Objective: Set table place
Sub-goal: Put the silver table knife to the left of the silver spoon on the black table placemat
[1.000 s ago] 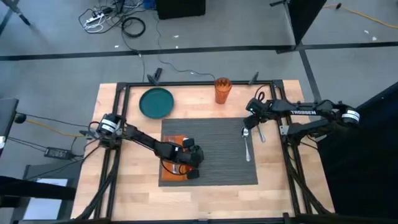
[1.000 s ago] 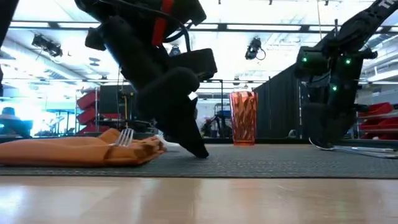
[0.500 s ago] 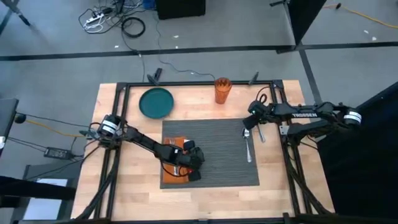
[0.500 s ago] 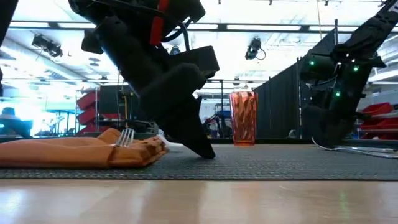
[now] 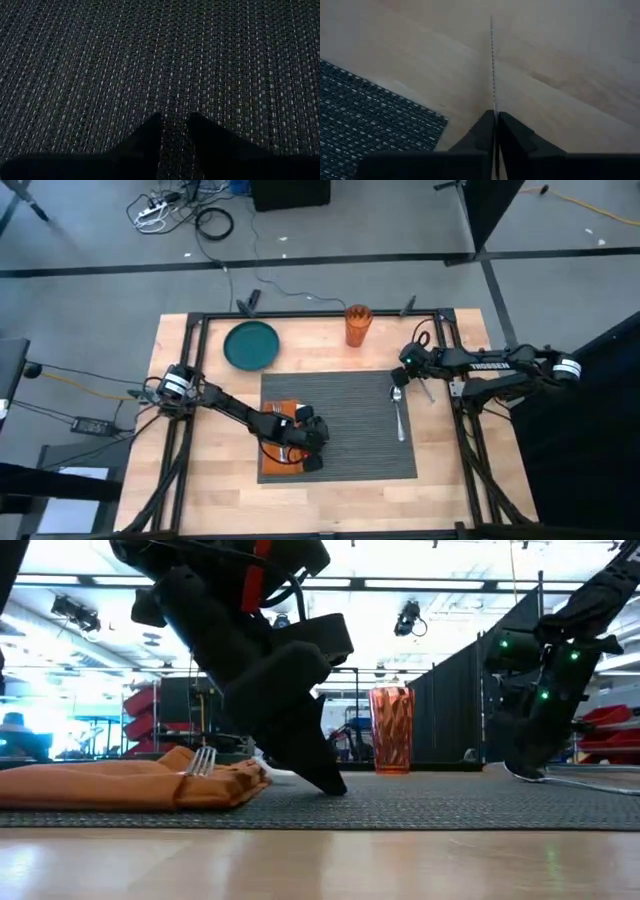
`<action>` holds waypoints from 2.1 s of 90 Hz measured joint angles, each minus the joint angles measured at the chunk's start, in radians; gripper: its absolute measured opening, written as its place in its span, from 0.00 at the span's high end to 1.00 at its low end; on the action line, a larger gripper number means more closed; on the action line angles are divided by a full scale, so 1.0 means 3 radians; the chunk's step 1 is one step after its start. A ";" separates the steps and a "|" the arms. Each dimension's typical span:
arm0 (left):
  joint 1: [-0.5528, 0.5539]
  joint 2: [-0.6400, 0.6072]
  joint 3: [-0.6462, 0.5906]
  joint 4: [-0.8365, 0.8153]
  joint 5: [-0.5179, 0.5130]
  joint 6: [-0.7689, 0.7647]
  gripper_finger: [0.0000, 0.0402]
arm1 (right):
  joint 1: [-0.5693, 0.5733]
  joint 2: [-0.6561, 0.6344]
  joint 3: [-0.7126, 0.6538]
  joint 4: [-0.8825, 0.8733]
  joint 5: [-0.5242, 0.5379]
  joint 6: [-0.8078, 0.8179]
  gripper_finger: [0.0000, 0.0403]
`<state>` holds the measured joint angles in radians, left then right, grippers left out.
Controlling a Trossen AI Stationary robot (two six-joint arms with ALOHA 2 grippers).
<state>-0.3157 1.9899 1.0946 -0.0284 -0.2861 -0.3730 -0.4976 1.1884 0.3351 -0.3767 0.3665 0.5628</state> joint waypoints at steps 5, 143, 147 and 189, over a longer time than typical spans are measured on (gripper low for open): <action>-0.0001 0.0003 0.0005 0.0023 0.0004 0.0003 0.77 | 0.0000 -0.0014 0.0000 -0.0005 -0.0009 0.0000 1.00; -0.0004 -0.0012 0.0000 0.0146 0.0007 0.0096 0.77 | -0.0103 -0.1040 0.0467 0.0553 -0.0795 -0.0287 1.00; -0.0004 -0.0012 0.0000 0.0146 0.0007 0.0096 0.77 | -0.0100 -0.1040 0.0467 0.0569 -0.0826 -0.0271 1.00; -0.0004 -0.0015 0.0001 0.0148 -0.0002 0.0106 0.77 | 0.0058 -0.1036 0.0468 0.0734 -0.1136 0.0215 1.00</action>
<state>-0.3168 1.9854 1.0950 0.0161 -0.2867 -0.3412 -0.4802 0.8776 0.4755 -0.1566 0.0259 0.6274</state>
